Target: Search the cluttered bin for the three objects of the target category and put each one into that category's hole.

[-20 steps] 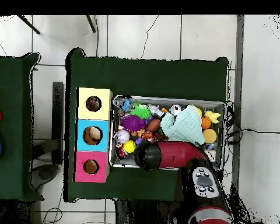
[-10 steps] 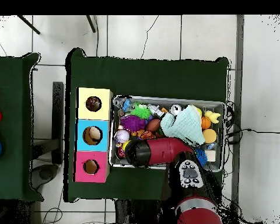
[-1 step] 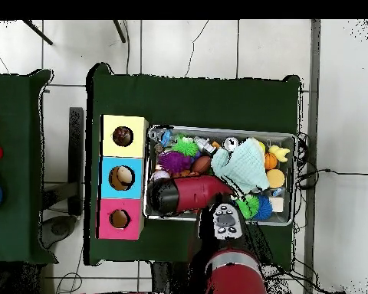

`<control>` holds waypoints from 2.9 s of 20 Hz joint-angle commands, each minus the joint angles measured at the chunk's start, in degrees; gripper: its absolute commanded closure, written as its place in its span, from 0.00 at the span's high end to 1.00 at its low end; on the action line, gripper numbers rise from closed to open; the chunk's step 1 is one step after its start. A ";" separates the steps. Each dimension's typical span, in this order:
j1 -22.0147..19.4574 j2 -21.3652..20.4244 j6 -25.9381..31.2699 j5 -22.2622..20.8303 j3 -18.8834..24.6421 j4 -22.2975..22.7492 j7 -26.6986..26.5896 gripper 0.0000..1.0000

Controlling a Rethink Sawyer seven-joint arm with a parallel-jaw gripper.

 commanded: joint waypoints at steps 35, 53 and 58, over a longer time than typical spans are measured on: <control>9.97 21.03 -6.07 15.81 -3.19 -24.51 13.82 0.00; -1.31 2.46 -1.23 13.04 3.12 -3.22 0.77 0.00; -9.47 1.35 -2.98 5.74 2.11 -1.44 -7.26 0.00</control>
